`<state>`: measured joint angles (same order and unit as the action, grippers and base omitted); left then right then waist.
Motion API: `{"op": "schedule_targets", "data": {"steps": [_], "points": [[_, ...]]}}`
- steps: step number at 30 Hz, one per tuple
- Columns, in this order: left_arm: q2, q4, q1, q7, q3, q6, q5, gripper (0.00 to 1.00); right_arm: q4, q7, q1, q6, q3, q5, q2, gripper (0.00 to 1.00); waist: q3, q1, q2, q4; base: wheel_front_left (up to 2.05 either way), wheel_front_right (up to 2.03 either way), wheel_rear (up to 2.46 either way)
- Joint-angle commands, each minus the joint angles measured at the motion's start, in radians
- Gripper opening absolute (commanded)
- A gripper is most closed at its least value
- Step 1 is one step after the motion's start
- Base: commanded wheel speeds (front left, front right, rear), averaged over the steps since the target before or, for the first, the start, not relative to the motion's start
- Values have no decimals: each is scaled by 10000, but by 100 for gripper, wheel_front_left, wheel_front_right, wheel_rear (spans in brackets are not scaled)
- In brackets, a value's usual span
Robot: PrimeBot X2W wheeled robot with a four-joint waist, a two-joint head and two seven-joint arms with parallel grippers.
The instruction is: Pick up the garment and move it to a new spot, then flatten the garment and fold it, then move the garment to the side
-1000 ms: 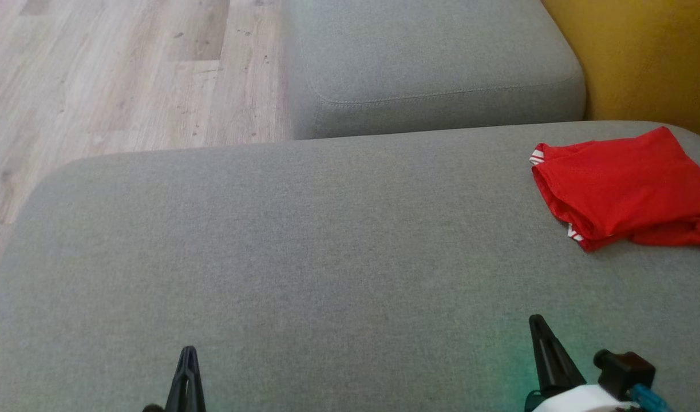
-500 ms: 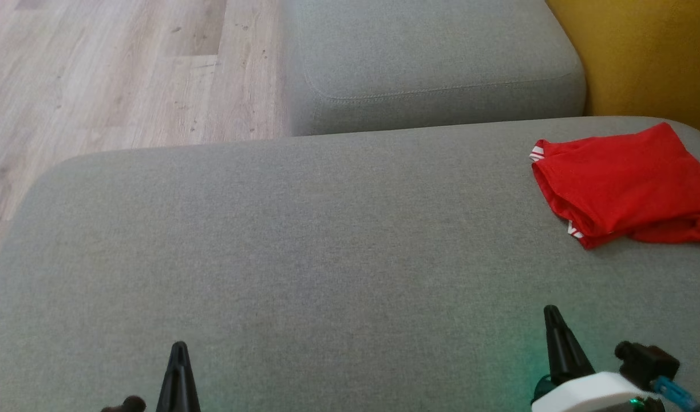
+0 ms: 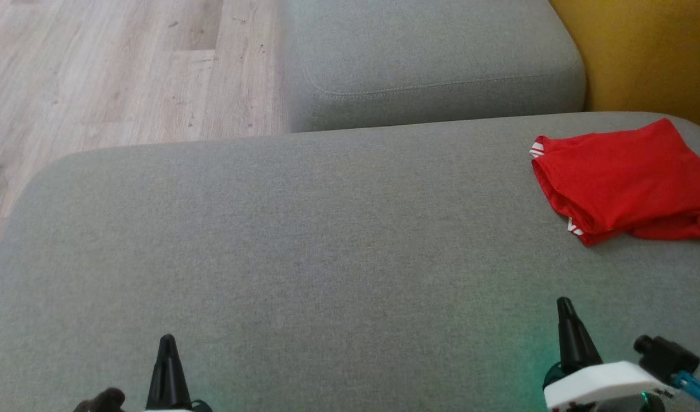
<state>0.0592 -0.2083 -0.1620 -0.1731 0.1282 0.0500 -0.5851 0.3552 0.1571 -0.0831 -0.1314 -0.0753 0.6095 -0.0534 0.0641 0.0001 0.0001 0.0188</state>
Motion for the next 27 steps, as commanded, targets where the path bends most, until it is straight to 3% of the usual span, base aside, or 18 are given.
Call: {"op": "schedule_targets", "data": {"steps": [1, 27], "points": [[148, 263, 530, 66, -217, -115, -316, 0, -388, -84, 618, 2, 39, 321, -104, 0, -12, -1, -1, -3, 0, 0, 0], [202, 85, 1187, 794, -726, -642, -3556, 0, -616, -830, 1012, 4, 528, 3408, -125, 0, -218, -1, -1, -61, 0, 0, 0]]}}
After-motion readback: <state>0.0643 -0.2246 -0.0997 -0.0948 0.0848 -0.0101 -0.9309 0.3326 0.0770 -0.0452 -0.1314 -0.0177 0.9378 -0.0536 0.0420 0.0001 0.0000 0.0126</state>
